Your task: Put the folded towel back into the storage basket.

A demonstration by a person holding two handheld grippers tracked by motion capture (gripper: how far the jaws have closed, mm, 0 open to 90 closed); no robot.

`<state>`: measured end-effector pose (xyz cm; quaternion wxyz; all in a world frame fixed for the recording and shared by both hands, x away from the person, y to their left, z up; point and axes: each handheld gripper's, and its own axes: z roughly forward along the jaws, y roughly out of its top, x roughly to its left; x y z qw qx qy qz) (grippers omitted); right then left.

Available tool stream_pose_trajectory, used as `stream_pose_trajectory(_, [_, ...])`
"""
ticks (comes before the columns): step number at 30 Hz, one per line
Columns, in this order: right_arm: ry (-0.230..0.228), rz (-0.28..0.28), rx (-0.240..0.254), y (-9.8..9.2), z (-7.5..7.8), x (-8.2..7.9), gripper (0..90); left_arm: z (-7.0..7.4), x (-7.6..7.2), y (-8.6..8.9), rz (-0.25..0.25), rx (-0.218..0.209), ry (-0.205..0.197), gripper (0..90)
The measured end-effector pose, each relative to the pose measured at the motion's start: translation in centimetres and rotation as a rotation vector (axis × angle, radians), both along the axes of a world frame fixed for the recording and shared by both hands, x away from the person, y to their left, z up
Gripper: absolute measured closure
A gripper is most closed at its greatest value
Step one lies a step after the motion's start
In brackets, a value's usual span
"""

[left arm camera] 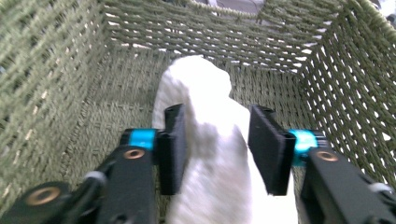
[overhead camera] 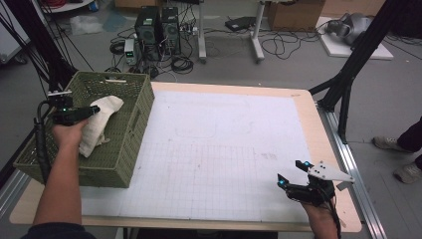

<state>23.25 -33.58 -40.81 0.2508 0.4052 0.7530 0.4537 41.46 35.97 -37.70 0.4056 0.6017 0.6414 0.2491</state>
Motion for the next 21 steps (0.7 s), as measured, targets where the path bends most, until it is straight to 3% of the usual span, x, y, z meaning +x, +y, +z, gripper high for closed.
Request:
stream_pose_trajectory(3, [-0.003,0.0,-0.002,-0.1,0.0,0.0,18.0,0.5,-0.3,0.1,0.036,0.026,-0.019,46.7])
stream_pose_trajectory(5, [-0.004,0.001,-0.002,-0.1,0.0,0.0,18.0,0.7,-0.4,0.1,0.032,0.031,-0.028,45.1])
stream_pose_trajectory(7, [0.0,-0.001,-0.002,0.0,0.0,0.0,18.0,1.5,-1.0,0.1,0.005,0.024,-0.083,43.6])
stream_pose_trajectory(8, [0.001,-0.001,-0.004,0.0,0.0,0.0,18.0,1.5,-1.0,0.1,0.005,0.024,-0.083,43.7])
stream_pose_trajectory(9, [0.0,0.002,-0.005,0.0,0.0,0.0,18.0,2.1,-1.5,0.0,-0.029,0.034,-0.117,43.6])
stream_pose_trajectory(11, [-0.001,0.003,-0.007,0.1,0.0,0.0,18.0,2.4,-1.8,-0.1,-0.046,0.031,-0.129,42.0])
stream_pose_trajectory(13, [-0.004,0.005,-0.01,0.1,0.1,0.0,18.0,3.0,-2.5,-0.1,-0.1,0.024,-0.149,39.1])
stream_pose_trajectory(16, [0.0,0.003,-0.006,0.2,0.0,0.0,18.0,3.6,-3.6,-0.2,-0.209,0.074,-0.167,31.4])
stream_pose_trajectory(18, [0.0,0.007,-0.01,0.2,0.0,0.0,18.0,3.8,-4.4,-0.3,-0.251,0.103,-0.159,31.4])
stream_pose_trajectory(21, [-0.002,0.009,-0.012,0.3,0.0,0.1,18.0,3.9,-5.3,0.3,-0.29,0.093,-0.128,35.8])
